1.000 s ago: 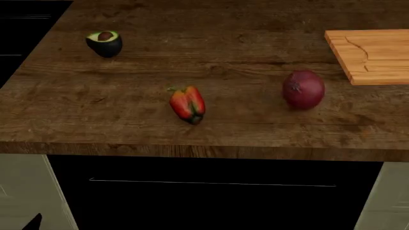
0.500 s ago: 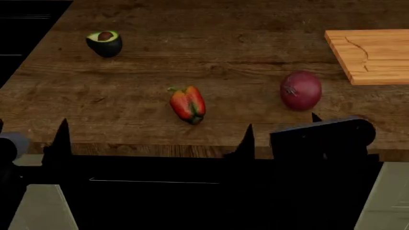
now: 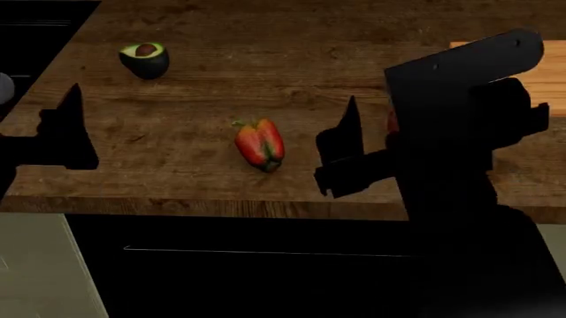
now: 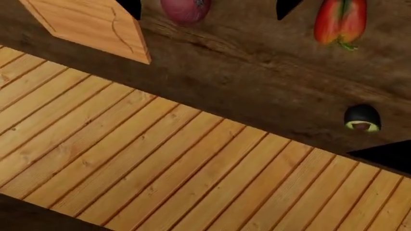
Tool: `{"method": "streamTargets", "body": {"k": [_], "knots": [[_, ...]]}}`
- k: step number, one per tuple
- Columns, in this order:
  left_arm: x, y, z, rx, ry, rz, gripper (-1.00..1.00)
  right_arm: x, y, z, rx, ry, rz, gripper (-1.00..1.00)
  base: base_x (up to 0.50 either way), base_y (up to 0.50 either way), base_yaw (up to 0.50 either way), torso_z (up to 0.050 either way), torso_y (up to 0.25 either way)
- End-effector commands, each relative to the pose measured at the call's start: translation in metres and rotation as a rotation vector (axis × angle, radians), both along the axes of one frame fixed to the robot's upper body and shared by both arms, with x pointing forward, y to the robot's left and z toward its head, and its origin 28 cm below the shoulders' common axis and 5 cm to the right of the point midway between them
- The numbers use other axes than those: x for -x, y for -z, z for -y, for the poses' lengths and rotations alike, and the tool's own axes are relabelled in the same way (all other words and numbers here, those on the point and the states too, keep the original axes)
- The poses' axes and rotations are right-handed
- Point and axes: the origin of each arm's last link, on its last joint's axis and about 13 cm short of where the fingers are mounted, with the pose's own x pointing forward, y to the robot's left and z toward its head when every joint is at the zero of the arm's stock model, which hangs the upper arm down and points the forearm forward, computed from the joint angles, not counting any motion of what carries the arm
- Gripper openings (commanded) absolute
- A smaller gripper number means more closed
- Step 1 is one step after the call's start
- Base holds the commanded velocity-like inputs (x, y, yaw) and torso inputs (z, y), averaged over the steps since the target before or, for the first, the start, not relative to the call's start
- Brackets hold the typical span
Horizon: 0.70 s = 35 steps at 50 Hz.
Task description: Place the avocado, onion, tomato and bell pepper on the cutting board.
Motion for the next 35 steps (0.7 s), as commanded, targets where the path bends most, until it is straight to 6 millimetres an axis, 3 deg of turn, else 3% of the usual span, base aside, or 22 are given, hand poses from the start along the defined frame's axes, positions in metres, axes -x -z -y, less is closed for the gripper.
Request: {"method": "streamTargets", "body": {"k": [1, 17, 24, 35], "knots": [[-0.019, -0.03, -0.003, -0.007, 0.041, -0.042, 1.0, -0.015, -0.028, 0.007, 0.002, -0.037, -0.031, 1.0, 0.0, 0.0, 0.0, 0.0, 0.0], [-0.041, -0.072, -0.007, -0.004, 0.063, -0.069, 1.0, -0.034, -0.066, 0.016, 0.014, -0.051, -0.05, 1.0, 0.0, 0.0, 0.0, 0.0, 0.0], [-0.053, -0.082, -0.009, -0.02, 0.064, -0.07, 1.0, -0.039, -0.077, 0.023, -0.002, -0.046, -0.052, 1.0, 0.0, 0.0, 0.0, 0.0, 0.0], [-0.055, -0.094, -0.01, -0.03, 0.071, -0.055, 1.0, -0.045, -0.09, 0.025, 0.01, -0.015, -0.025, 1.0, 0.0, 0.0, 0.0, 0.0, 0.0]]}}
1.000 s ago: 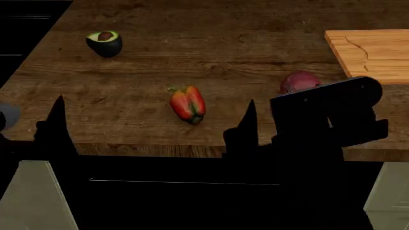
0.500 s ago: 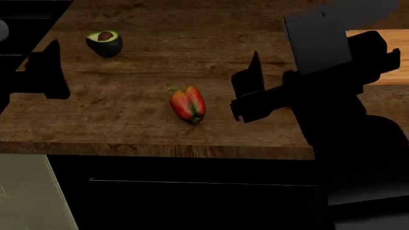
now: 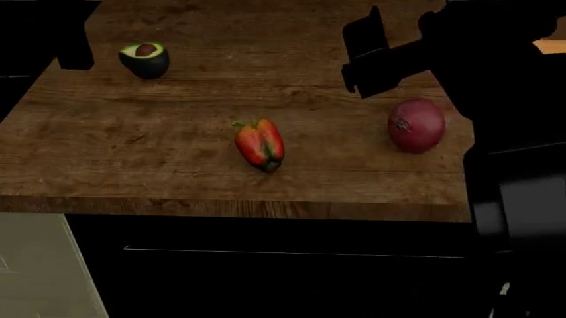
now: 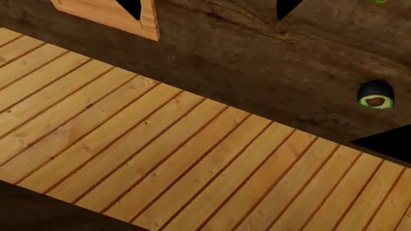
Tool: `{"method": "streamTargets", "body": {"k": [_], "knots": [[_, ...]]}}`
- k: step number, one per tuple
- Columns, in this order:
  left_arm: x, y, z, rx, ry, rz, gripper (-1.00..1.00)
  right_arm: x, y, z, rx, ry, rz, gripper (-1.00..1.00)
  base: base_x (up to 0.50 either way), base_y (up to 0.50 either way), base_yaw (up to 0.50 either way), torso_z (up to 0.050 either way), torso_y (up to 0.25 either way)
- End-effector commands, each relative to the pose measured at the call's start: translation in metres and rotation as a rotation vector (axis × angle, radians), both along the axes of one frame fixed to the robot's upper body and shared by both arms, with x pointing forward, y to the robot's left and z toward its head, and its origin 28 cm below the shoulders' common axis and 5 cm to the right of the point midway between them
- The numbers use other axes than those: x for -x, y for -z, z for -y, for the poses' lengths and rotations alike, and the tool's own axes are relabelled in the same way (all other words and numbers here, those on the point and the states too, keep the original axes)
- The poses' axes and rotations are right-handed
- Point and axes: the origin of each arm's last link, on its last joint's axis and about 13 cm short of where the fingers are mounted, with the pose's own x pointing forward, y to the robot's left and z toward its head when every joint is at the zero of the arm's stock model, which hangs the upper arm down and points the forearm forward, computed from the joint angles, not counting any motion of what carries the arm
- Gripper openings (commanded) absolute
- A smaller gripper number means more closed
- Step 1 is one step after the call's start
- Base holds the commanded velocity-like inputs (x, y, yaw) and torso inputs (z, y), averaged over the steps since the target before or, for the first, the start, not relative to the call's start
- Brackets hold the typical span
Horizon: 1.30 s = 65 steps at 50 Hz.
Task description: Place the avocado, onion, tomato and bell pepper on the cutting board.
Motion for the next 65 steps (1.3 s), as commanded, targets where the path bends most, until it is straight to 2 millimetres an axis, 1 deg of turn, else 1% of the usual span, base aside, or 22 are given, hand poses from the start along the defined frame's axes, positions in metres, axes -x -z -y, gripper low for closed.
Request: {"method": "streamTargets", "body": {"k": [1, 9, 12, 18, 26, 38, 47, 52, 59, 65], "knots": [[-0.006, -0.014, -0.002, -0.01, 0.004, 0.004, 1.0, -0.006, -0.015, 0.003, 0.004, 0.012, 0.015, 1.0, 0.0, 0.38, 0.0, 0.0, 0.0], [-0.005, -0.017, -0.001, -0.009, 0.003, 0.016, 1.0, -0.005, -0.016, 0.002, 0.0, 0.001, 0.014, 1.0, 0.0, 0.5, 0.0, 0.0, 0.0], [-0.005, -0.016, -0.001, -0.007, 0.005, 0.014, 1.0, -0.004, -0.013, 0.002, -0.004, 0.002, 0.009, 1.0, 0.0, 0.46, 0.0, 0.0, 0.0], [-0.005, -0.015, -0.001, -0.009, 0.006, 0.016, 1.0, -0.005, -0.01, 0.004, -0.033, 0.009, -0.005, 1.0, 0.03, 0.0, 0.0, 0.0, 0.0], [-0.003, -0.012, 0.001, -0.006, 0.013, 0.019, 1.0, -0.004, -0.002, 0.005, -0.044, 0.009, -0.018, 1.0, 0.49, 0.0, 0.0, 0.0, 0.0], [0.001, -0.018, 0.0, -0.003, 0.014, 0.036, 1.0, 0.003, 0.002, 0.007, -0.043, 0.014, -0.022, 1.0, 0.5, 0.0, 0.0, 0.0, 0.0], [0.001, -0.017, 0.0, -0.003, 0.019, 0.034, 1.0, 0.002, 0.004, 0.007, -0.045, 0.014, -0.026, 1.0, 0.5, 0.0, 0.0, 0.0, 0.002], [0.003, -0.02, 0.0, -0.005, 0.026, 0.039, 1.0, 0.002, 0.007, 0.007, -0.049, 0.017, -0.034, 1.0, 0.5, 0.0, 0.0, 0.0, 0.0], [0.003, -0.019, 0.001, -0.005, 0.031, 0.037, 1.0, 0.002, 0.008, 0.006, -0.046, 0.007, -0.044, 1.0, 0.5, 0.0, 0.0, 0.0, 0.0], [0.003, -0.015, 0.001, -0.002, 0.032, 0.032, 1.0, 0.002, 0.011, 0.004, -0.044, -0.001, -0.053, 1.0, 0.5, 0.0, 0.0, 0.0, 0.002]]}}
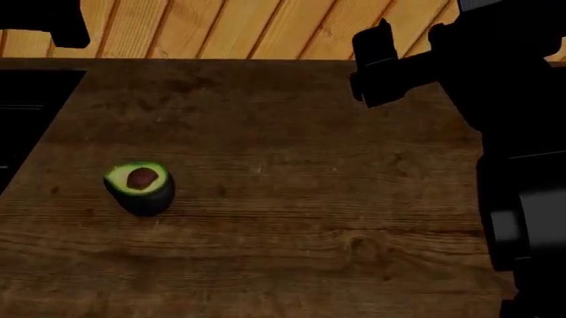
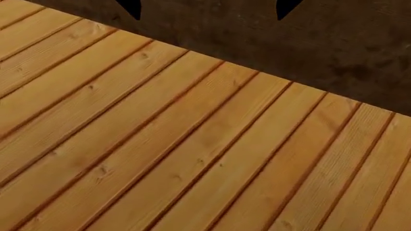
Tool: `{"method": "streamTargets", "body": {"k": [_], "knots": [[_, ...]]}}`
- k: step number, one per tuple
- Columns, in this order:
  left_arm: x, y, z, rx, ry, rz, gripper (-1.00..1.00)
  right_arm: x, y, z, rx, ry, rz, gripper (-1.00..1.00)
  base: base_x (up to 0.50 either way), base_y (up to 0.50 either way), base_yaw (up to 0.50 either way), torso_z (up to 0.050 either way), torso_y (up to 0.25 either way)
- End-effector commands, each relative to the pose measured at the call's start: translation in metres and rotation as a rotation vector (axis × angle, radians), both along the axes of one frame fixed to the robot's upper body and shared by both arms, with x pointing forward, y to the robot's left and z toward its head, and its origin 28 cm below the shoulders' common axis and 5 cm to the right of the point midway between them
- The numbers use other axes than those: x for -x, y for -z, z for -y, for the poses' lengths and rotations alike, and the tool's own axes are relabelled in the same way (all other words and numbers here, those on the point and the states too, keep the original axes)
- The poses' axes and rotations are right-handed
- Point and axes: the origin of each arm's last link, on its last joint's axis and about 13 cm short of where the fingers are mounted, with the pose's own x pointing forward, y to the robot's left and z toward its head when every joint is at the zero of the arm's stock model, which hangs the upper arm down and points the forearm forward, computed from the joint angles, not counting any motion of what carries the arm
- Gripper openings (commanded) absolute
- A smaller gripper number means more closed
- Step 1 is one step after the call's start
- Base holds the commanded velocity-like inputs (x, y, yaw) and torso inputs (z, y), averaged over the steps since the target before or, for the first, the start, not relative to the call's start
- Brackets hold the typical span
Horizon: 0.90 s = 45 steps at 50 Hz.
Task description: Place the avocado, onion, tomato and bell pepper on the cutting board.
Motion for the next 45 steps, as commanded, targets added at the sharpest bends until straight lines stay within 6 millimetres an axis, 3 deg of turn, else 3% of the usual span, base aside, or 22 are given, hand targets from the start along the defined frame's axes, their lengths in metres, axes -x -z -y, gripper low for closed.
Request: {"method": "streamTargets", "body": {"k": [1, 11, 20, 29, 45], "knots": [[0.001, 0.004, 0.0, 0.003, 0.006, -0.006, 1.0, 0.0, 0.006, -0.002, 0.001, -0.011, -0.017, 1.0, 0.5, 0.0, 0.0, 0.0, 0.0], [0.004, 0.006, -0.001, -0.013, 0.036, -0.045, 1.0, 0.008, 0.01, -0.003, 0.011, -0.023, -0.009, 1.0, 0.05, 0.0, 0.0, 0.0, 0.001], [0.023, -0.025, -0.021, -0.106, 0.116, -0.133, 1.0, 0.009, 0.015, -0.001, 0.005, -0.024, -0.01, 1.0, 0.0, 0.0, 0.0, 0.0, 0.0], [0.045, -0.042, -0.038, -0.278, 0.252, -0.214, 1.0, 0.012, 0.013, 0.0, 0.009, -0.022, -0.009, 1.0, 0.0, 0.0, 0.0, 0.0, 0.0], [0.039, -0.055, -0.061, -0.558, 0.496, -0.097, 1.0, 0.01, 0.008, -0.003, 0.019, -0.03, -0.011, 1.0, 0.0, 0.0, 0.0, 0.0, 0.0]]}}
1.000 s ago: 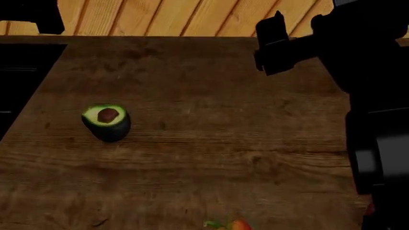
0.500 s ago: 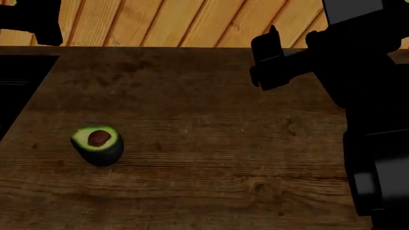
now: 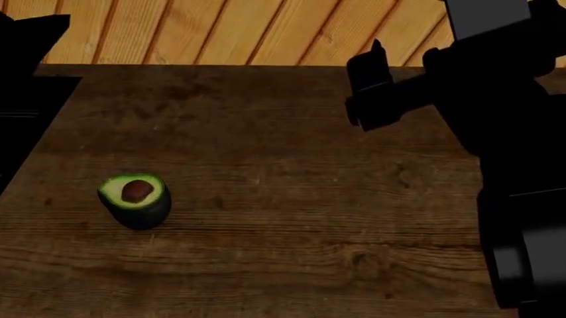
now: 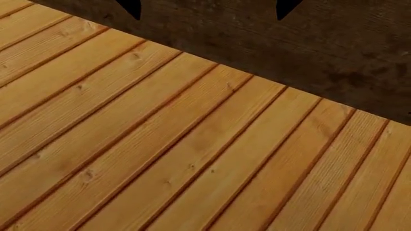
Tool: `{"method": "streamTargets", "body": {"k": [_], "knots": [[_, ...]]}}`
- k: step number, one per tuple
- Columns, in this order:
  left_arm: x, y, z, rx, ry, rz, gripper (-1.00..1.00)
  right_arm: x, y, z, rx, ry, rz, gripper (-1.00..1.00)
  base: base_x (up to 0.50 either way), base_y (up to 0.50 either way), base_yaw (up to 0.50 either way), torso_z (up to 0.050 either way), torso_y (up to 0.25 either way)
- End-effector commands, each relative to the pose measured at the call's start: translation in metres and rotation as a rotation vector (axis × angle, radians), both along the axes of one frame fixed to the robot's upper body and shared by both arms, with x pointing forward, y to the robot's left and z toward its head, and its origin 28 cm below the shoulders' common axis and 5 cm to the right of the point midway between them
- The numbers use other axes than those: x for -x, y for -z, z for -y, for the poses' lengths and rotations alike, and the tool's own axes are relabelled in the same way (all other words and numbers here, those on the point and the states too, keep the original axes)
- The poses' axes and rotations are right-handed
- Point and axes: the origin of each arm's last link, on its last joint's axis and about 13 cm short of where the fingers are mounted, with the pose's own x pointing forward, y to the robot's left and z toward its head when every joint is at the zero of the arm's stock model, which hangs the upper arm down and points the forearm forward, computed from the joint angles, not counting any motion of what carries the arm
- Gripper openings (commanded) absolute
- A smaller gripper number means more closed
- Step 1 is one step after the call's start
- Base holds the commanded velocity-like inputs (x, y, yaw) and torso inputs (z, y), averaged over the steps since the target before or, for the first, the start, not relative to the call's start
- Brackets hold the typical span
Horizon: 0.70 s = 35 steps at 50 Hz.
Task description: Place the avocado, onion, tomato and bell pepper on the cutting board.
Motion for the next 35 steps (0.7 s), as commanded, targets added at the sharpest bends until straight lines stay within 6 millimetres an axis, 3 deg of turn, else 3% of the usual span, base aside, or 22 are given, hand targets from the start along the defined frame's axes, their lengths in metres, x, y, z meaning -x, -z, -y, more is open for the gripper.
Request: {"method": "streamTargets", "body": {"k": [1, 12, 19, 35], "knots": [[0.002, -0.007, -0.017, -0.153, 0.198, 0.018, 1.0, -0.001, -0.004, -0.002, 0.007, -0.007, 0.0, 1.0, 0.0, 0.0, 0.0, 0.0, 0.0], [-0.019, 0.002, -0.023, -0.311, 0.359, 0.016, 1.0, 0.002, 0.0, -0.003, 0.007, -0.009, -0.006, 1.0, 0.0, 0.0, 0.0, 0.0, 0.0], [-0.019, 0.0, -0.021, -0.346, 0.431, -0.036, 1.0, 0.002, 0.002, -0.004, 0.003, -0.009, -0.006, 1.0, 0.0, 0.0, 0.0, 0.0, 0.0], [-0.01, 0.016, -0.016, -0.474, 0.553, -0.172, 1.0, 0.002, 0.003, -0.005, 0.001, -0.008, -0.009, 1.0, 0.0, 0.0, 0.0, 0.0, 0.0]]}}
